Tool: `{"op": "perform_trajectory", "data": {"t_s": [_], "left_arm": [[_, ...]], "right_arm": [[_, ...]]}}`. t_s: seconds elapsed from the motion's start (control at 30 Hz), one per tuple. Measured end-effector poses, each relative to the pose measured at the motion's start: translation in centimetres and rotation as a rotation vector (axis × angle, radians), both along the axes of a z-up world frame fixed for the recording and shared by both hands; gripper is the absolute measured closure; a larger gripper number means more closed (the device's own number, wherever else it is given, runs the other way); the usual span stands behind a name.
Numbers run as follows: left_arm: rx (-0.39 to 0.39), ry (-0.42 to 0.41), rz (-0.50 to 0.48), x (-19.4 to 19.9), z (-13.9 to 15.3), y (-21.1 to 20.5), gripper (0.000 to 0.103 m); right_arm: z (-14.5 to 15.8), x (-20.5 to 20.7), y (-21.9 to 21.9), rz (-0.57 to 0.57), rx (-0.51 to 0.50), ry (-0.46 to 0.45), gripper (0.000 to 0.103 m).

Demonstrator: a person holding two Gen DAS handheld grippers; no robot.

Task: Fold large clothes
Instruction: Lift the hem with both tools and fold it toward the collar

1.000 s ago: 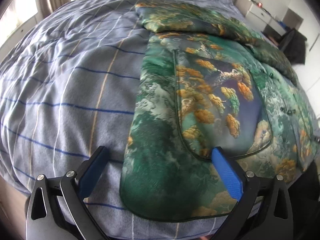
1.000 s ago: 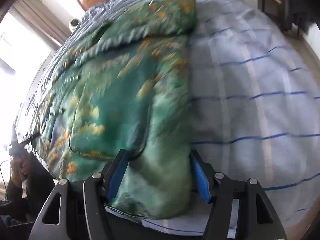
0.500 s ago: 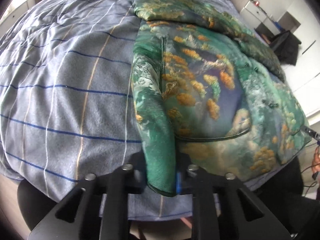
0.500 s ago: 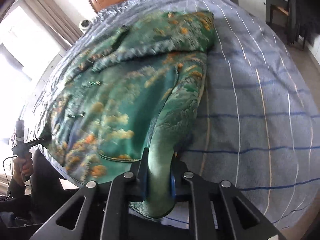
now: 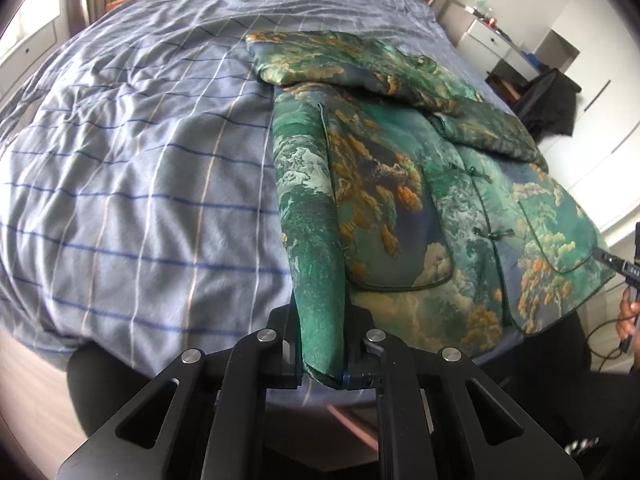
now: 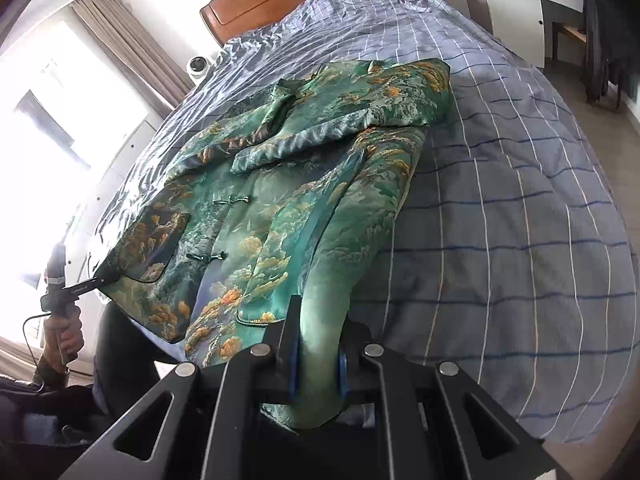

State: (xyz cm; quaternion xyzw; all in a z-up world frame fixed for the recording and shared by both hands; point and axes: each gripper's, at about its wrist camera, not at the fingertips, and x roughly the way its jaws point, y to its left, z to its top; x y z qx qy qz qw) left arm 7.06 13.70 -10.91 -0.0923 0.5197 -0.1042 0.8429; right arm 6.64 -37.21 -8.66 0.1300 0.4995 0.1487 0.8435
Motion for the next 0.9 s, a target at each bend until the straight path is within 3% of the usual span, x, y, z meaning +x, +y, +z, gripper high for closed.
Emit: {"op": "perform_trajectory", "data": {"t_s": [0.2, 0.3, 0.4, 0.5, 0.6, 0.77, 0.9], "left_arm": [[0.005, 0.011, -0.008, -4.8, 2.1, 1.2, 0.093], [-0.083, -0.034, 0.041, -6.7, 4.9, 2.8, 0.093], [-0.198, -0.1, 0.119, -5.5, 7.1, 4.6, 0.093], [-0.289, -0.164, 0.188, -2.0, 8.1, 5.7, 0.095], [-0.321, -0.218, 0.243, 3.5, 7.9, 6.1, 0.095], [-0.213, -0.267, 0.241, 11.8, 7.3, 4.7, 0.096], [-0.145, -0.234, 0.253, 19.1, 5.7, 3.3, 0.096]], "right_arm": [[0.9, -3.2, 0.2, 0.04, 0.041, 0.029, 0.089], [2.6, -5.0, -0.1, 0.046, 0.143, 0.027, 0.09], [4.7, -4.6, -0.7, 0.025, 0.235, -0.028, 0.09], [6.0, -1.7, -1.4, -0.007, 0.28, -0.103, 0.09], [6.3, 2.9, -1.5, -0.046, 0.236, -0.162, 0.09], [5.3, 11.1, -2.1, -0.135, 0.226, -0.214, 0.09], [3.2, 17.6, -2.3, -0.201, 0.185, -0.191, 0.09]]}}
